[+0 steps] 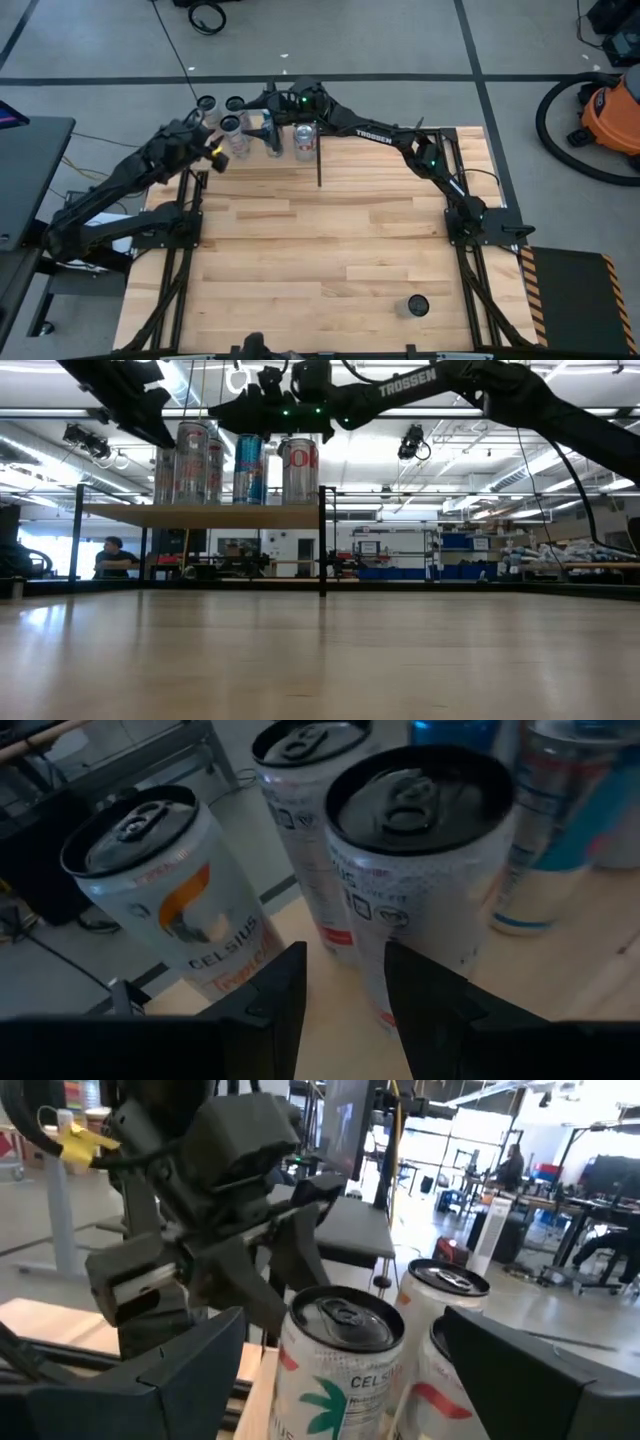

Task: Place canned beverage on shelf
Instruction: Put the white-pink soda can on the shelf aligned with the other white-pink soda can, then put the white-yellow soda can on the shelf aligned with the other white-yellow soda can

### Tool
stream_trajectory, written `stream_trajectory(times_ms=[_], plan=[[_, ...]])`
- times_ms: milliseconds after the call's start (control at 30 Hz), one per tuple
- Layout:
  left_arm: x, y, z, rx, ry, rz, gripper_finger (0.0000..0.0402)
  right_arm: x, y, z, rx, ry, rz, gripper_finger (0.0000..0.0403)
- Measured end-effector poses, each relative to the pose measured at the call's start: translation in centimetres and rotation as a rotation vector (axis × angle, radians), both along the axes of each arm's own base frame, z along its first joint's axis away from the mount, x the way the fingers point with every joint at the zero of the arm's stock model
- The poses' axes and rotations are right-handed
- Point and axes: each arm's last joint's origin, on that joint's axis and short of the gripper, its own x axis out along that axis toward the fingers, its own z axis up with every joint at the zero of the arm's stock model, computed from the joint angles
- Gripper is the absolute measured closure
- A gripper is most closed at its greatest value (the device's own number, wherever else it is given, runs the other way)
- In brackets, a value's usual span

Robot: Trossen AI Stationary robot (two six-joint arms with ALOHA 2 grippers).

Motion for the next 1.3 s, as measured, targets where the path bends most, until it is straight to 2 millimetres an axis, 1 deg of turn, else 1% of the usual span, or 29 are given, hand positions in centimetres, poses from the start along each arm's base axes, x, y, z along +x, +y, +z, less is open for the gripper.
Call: stream_trajectory(times_ms=[133, 233, 400, 600, 733, 867, 933, 1067, 1133, 1200, 1300], plan=[[0.4, 0.7, 0.0, 0.004, -0.008, 0.017, 0.0258, 0.0, 0.0, -0.1, 0.012, 0.013, 0.002, 0.0053], [0.6, 1.0, -0.1, -0.019, -0.019, -0.008, 0.0258, 0.1, 0.3, -0.5, 0.023, 0.047, 0.006, 0.0053], [0.9, 1.4, -0.5, -0.057, -0.020, -0.029, 0.0258, 0.3, 0.7, -0.4, 0.031, 0.044, 0.011, 0.0053], [0.6, 1.2, -0.4, -0.059, -0.018, -0.030, 0.0258, 0.4, 0.8, -0.4, 0.034, 0.045, -0.010, 0.0053], [0.1, 0.7, -0.4, -0.065, -0.010, -0.028, 0.0258, 0.4, 0.7, -0.5, 0.043, 0.046, -0.035, 0.0053], [-0.6, 0.2, 0.1, -0.035, -0.039, -0.023, 0.0258, 0.3, 0.8, -0.2, 0.043, 0.045, -0.032, 0.0053], [-1.0, -0.2, 0.3, -0.021, -0.055, -0.025, 0.0258, -0.1, 1.0, 0.4, 0.048, 0.057, -0.032, 0.0053], [-1.7, -0.8, 0.6, -0.002, -0.084, -0.034, 0.0258, -1.9, 2.1, 3.8, 0.056, 0.075, -0.025, 0.0053], [-2.0, -1.2, 0.8, 0.001, -0.101, -0.051, 0.0258, -2.7, 3.2, 5.3, 0.052, 0.091, -0.012, 0.0053], [-2.2, -1.5, 0.8, -0.012, -0.118, -0.088, 0.0258, -3.6, 4.3, 6.3, 0.047, 0.136, 0.004, 0.0053], [-2.3, -1.8, 0.7, -0.053, -0.147, -0.142, 0.0258, -5.3, 6.1, 8.2, 0.037, 0.195, 0.024, 0.0053]])
